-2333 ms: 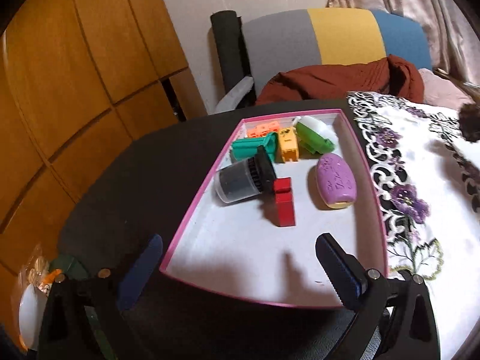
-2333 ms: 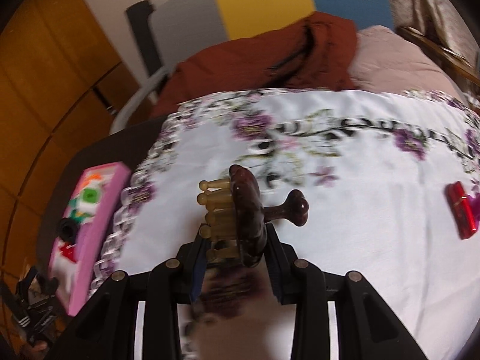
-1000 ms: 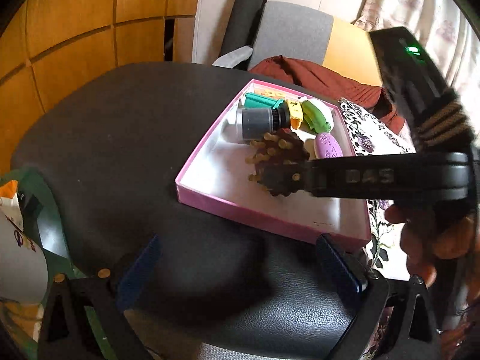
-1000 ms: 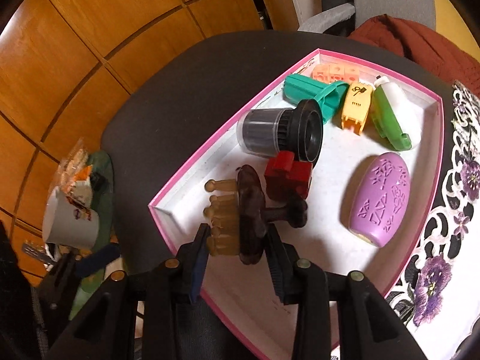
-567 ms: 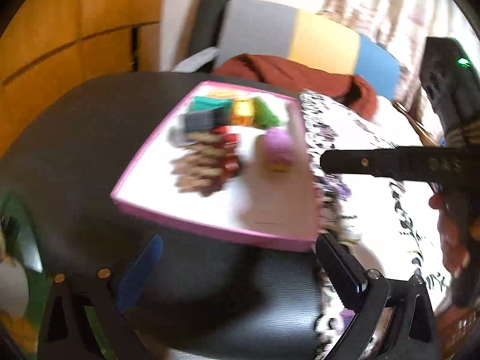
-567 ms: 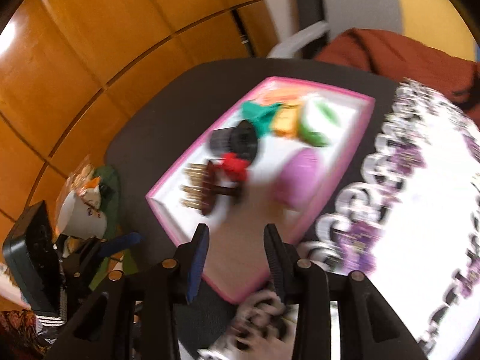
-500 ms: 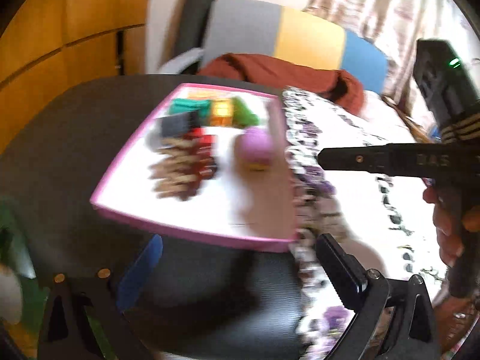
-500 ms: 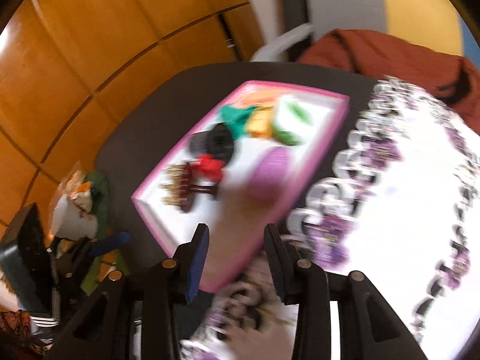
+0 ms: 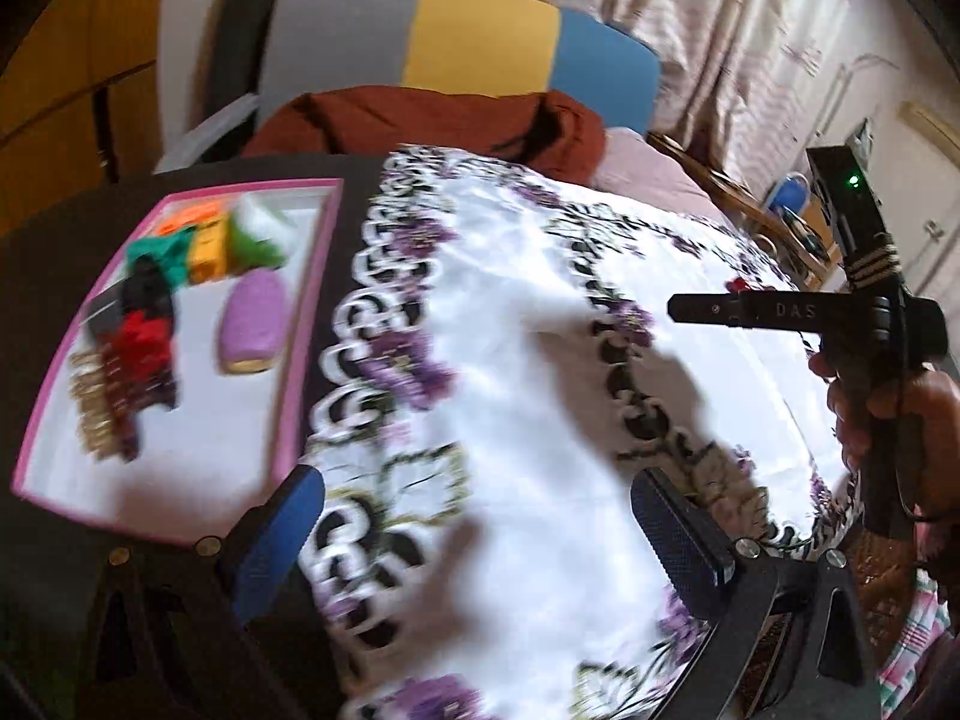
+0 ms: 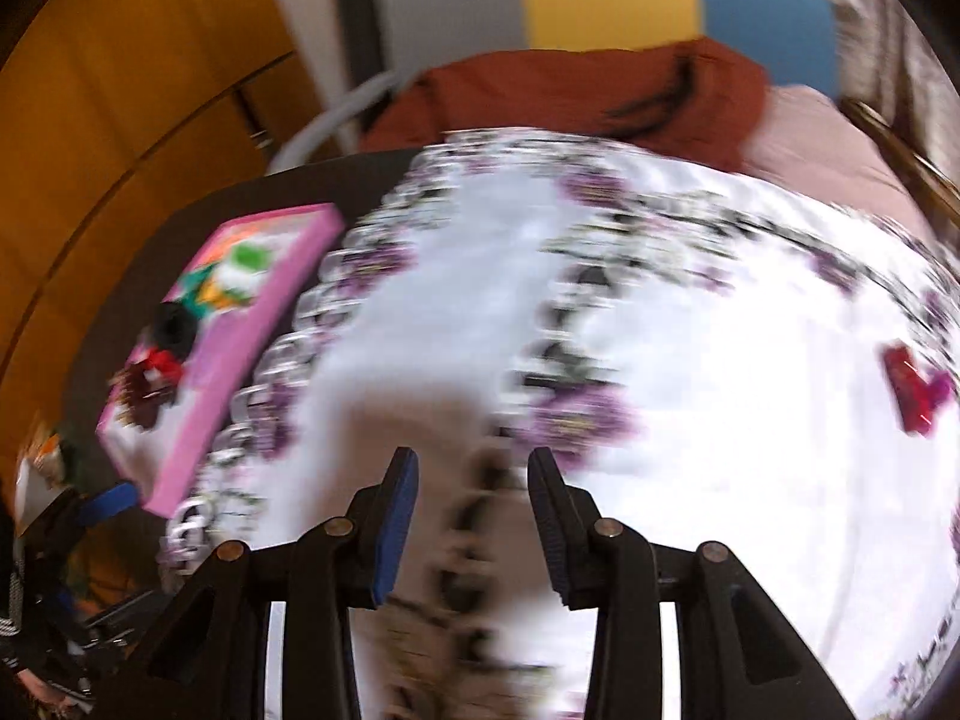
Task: Organize rigid objects
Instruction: 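Grasp the magenta perforated ball on the tablecloth with the right tool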
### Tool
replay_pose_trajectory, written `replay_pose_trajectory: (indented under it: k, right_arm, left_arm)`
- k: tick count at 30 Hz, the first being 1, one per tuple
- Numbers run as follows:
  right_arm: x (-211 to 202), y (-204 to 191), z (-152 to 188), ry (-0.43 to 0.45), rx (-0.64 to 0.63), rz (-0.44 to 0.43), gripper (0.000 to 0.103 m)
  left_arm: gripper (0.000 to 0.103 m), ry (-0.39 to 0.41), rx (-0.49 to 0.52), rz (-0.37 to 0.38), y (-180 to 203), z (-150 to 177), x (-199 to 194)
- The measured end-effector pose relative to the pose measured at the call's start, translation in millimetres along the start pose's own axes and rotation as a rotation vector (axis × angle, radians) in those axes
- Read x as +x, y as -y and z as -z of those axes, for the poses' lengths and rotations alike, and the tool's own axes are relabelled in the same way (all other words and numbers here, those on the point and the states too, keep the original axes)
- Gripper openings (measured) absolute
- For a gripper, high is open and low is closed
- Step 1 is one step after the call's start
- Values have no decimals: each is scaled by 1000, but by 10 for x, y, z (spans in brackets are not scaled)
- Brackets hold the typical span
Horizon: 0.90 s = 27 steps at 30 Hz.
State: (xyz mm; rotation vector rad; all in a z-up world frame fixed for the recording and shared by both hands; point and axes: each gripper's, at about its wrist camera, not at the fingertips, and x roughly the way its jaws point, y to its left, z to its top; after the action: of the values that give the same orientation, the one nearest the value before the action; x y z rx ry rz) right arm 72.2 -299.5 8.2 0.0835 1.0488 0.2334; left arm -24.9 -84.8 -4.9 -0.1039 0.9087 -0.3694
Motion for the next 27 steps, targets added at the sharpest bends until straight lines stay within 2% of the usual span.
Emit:
replay_pose_trajectory:
  k: [6,9,11,17,21,25,27]
  right_arm:
    - [-165,971,-48,46,112,167,38]
    - [-165,1339,-119,56,104,244,38]
    - [-143,1612,-218,68,92,329,39]
    - [-10,2216,-437,85,154,429,40]
    - [118,2387,-489,61,155,419,40]
    - [178,2280,-425,30,107,348,41]
    - [133,2232,-395,27,117,278,41]
  left_arm:
    - [103,-60,60,82,416,-148,245]
    - [103,-72,90,86,576,-178,309]
    - [103,-79,109,82,666,-199,357]
    - [103,-103,122,79,778,-220,459]
    - [103,-123,119,73,812,-211,530]
    - [103,-154,94,90,877,-224,623]
    - [103,-157,96,96,937,-226,644]
